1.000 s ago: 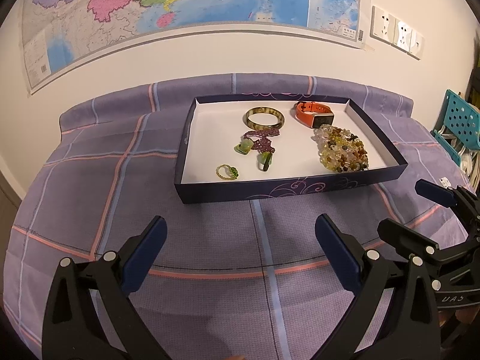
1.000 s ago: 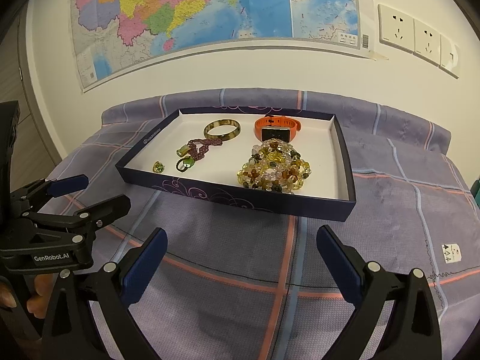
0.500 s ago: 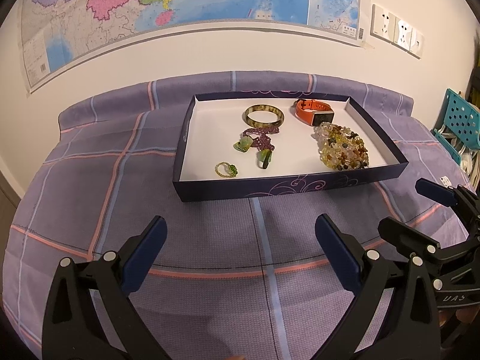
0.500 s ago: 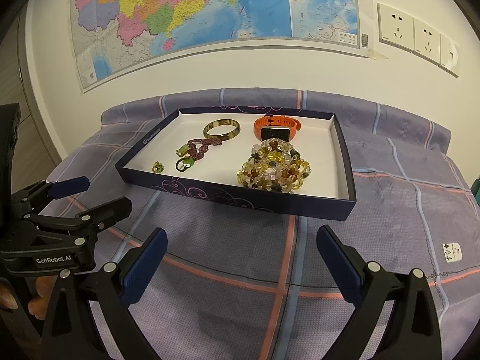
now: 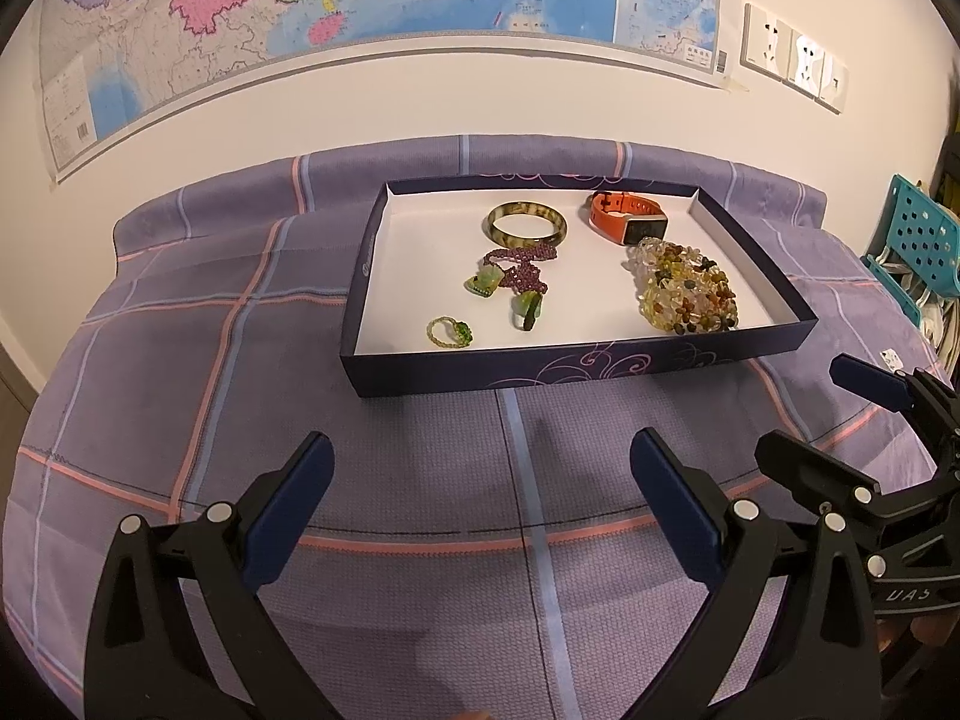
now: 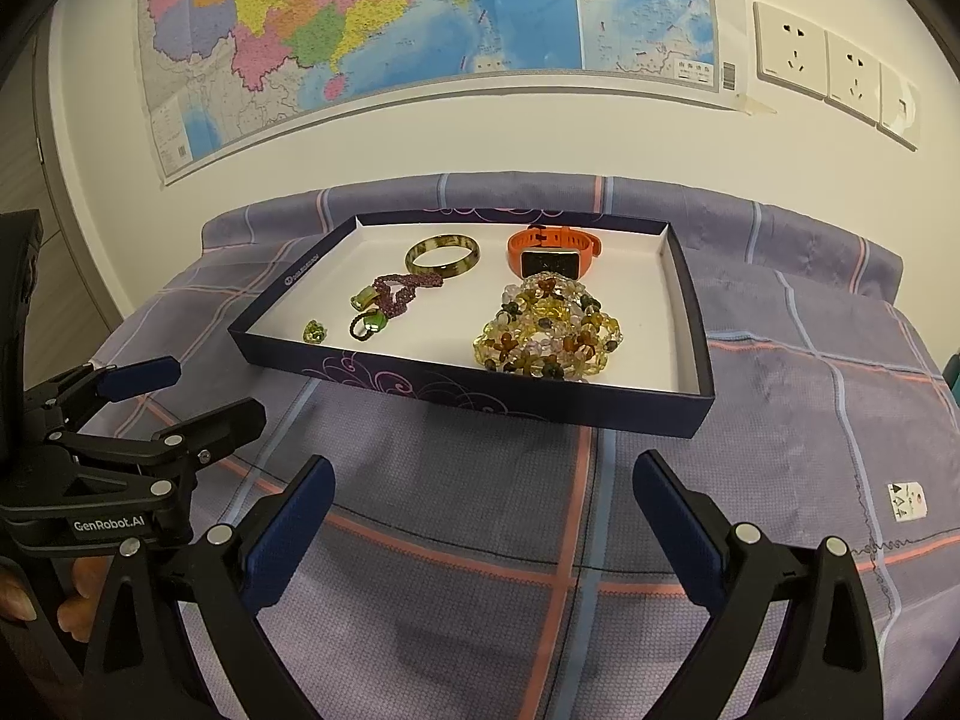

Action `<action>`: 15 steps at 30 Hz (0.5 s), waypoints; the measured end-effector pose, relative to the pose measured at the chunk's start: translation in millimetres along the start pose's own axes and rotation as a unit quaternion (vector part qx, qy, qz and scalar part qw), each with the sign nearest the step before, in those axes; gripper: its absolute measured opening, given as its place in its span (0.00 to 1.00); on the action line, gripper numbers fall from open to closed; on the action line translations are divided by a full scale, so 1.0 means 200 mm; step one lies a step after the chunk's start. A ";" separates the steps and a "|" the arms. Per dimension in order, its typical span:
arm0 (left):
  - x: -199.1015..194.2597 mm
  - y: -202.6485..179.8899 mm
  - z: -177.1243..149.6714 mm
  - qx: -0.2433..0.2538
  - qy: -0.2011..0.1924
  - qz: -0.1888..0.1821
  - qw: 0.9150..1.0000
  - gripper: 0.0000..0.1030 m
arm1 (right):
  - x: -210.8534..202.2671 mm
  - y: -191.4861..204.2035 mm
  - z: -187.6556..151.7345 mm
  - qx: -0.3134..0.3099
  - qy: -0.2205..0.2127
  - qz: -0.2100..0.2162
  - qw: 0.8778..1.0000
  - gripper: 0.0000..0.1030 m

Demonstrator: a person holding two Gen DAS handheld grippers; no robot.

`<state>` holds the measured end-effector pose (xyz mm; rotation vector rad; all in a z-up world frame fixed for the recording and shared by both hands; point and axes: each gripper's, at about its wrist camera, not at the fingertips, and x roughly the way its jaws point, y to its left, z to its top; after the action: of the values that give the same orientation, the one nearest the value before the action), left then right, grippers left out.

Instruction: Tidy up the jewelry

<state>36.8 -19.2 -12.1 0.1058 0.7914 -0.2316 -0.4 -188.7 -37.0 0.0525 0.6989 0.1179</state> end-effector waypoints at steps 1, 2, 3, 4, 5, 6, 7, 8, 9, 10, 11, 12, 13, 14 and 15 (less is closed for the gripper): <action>0.00 0.00 0.00 0.000 0.000 0.000 1.000 0.95 | 0.00 0.00 0.00 0.000 0.000 0.000 1.000 0.93; 0.00 0.00 0.00 0.000 0.001 0.000 1.000 0.95 | 0.00 0.00 0.00 0.000 0.000 -0.001 1.000 0.93; 0.00 0.00 0.00 0.000 0.000 0.000 1.000 0.95 | 0.00 0.00 0.00 0.000 0.000 -0.001 1.000 0.93; 0.00 0.00 0.00 0.000 0.001 -0.001 1.000 0.95 | 0.00 0.00 0.00 0.000 0.000 0.000 1.000 0.93; 0.00 0.00 0.00 0.000 0.001 -0.001 1.000 0.95 | 0.00 0.00 0.00 0.000 0.000 -0.001 1.000 0.93; 0.00 0.00 0.00 0.000 0.001 -0.001 1.000 0.95 | 0.00 0.00 0.00 0.000 0.000 -0.001 1.000 0.93; 0.00 0.00 0.00 0.000 0.000 0.000 1.000 0.95 | 0.00 0.00 0.00 0.001 0.000 -0.001 1.000 0.93; 0.00 0.00 0.00 0.001 0.001 0.000 1.000 0.95 | 0.00 0.00 0.00 0.001 0.000 0.000 1.000 0.93; 0.00 0.00 0.00 0.001 0.001 -0.001 1.000 0.95 | 0.00 0.00 0.00 0.001 0.000 -0.001 1.000 0.93; 0.00 0.00 0.00 0.000 0.001 -0.001 1.000 0.95 | 0.00 0.00 0.00 0.001 0.000 -0.001 1.000 0.93; 0.00 0.00 0.00 0.001 0.000 -0.001 1.000 0.95 | 0.00 0.00 0.00 0.001 -0.001 -0.001 1.000 0.93; 0.00 0.00 0.00 0.001 0.000 -0.001 1.000 0.95 | 0.00 0.00 0.00 0.001 0.000 -0.001 1.000 0.93; 0.00 0.00 -0.01 0.001 0.000 -0.001 1.000 0.95 | 0.00 0.00 0.00 0.002 -0.001 -0.001 1.000 0.93; 0.00 -0.01 -0.01 0.001 0.000 -0.002 1.000 0.95 | 0.00 0.00 0.00 0.002 -0.001 -0.001 1.000 0.93; 0.00 -0.01 -0.01 0.001 0.000 -0.002 1.000 0.95 | 0.00 0.00 0.00 0.002 0.000 -0.001 1.000 0.93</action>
<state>35.9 -20.1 -13.7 0.1062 0.7924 -0.2371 -0.4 -189.0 -37.3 0.0554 0.6987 0.1146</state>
